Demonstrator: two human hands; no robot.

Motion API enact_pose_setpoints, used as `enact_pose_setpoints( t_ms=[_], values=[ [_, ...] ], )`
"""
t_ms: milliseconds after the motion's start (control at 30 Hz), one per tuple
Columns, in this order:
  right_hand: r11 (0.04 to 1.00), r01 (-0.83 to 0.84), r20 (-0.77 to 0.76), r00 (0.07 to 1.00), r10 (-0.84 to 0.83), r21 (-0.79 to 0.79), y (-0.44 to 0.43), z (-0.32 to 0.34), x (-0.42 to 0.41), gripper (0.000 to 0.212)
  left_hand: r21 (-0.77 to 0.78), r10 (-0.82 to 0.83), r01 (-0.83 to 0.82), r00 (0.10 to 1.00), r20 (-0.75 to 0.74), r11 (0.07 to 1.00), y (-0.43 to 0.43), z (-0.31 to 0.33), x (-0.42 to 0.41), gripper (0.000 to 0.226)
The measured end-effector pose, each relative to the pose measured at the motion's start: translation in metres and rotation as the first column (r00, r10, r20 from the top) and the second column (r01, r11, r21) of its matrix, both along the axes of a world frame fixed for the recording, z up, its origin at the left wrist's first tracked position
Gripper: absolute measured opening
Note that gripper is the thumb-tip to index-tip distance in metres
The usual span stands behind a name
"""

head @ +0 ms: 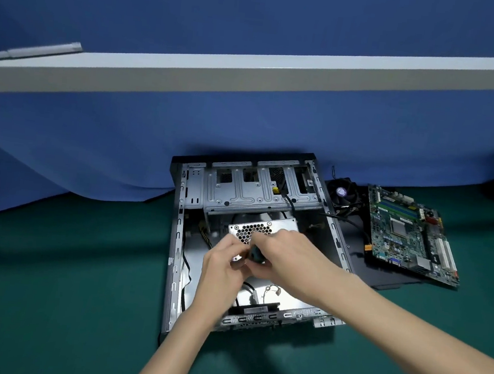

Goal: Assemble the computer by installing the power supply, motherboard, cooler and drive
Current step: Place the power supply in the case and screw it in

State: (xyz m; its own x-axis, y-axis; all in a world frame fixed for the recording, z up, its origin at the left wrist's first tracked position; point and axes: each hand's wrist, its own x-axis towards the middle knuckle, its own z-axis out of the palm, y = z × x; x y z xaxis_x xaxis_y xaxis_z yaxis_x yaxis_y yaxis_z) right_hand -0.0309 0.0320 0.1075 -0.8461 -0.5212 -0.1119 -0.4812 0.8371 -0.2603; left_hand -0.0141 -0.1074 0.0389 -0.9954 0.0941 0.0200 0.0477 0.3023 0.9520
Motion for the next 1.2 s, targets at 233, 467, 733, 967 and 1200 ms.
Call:
enact_pose_setpoints(
  t_ms=[233,467,733,967,1200],
  values=[
    [0.986,0.166,-0.025,0.986,-0.165,0.028,0.006,0.001,-0.008,0.05,0.027,0.014,-0.015,0.999,0.036,1.0,0.005,0.003,-0.005,0.041],
    [0.985,0.168,-0.054,0.985,-0.166,0.035,-0.012,-0.002,-0.005,0.047,0.07,0.018,-0.023,0.997,0.073,0.997,0.0,-0.001,-0.002,0.048],
    [0.999,0.034,0.011,0.999,-0.034,-0.012,-0.013,0.0,-0.002,0.026,0.114,-0.059,0.052,0.997,0.054,0.992,-0.009,-0.002,-0.005,0.045],
    [0.993,0.105,-0.091,0.991,-0.1,0.056,-0.009,0.0,-0.007,0.043,0.038,0.014,-0.013,1.0,-0.017,0.999,-0.003,-0.007,-0.006,0.045],
    [0.968,0.229,-0.232,0.952,-0.199,0.107,-0.022,0.006,-0.005,0.057,0.052,0.007,-0.009,0.999,0.036,0.999,0.009,-0.014,-0.003,0.035]
  ],
)
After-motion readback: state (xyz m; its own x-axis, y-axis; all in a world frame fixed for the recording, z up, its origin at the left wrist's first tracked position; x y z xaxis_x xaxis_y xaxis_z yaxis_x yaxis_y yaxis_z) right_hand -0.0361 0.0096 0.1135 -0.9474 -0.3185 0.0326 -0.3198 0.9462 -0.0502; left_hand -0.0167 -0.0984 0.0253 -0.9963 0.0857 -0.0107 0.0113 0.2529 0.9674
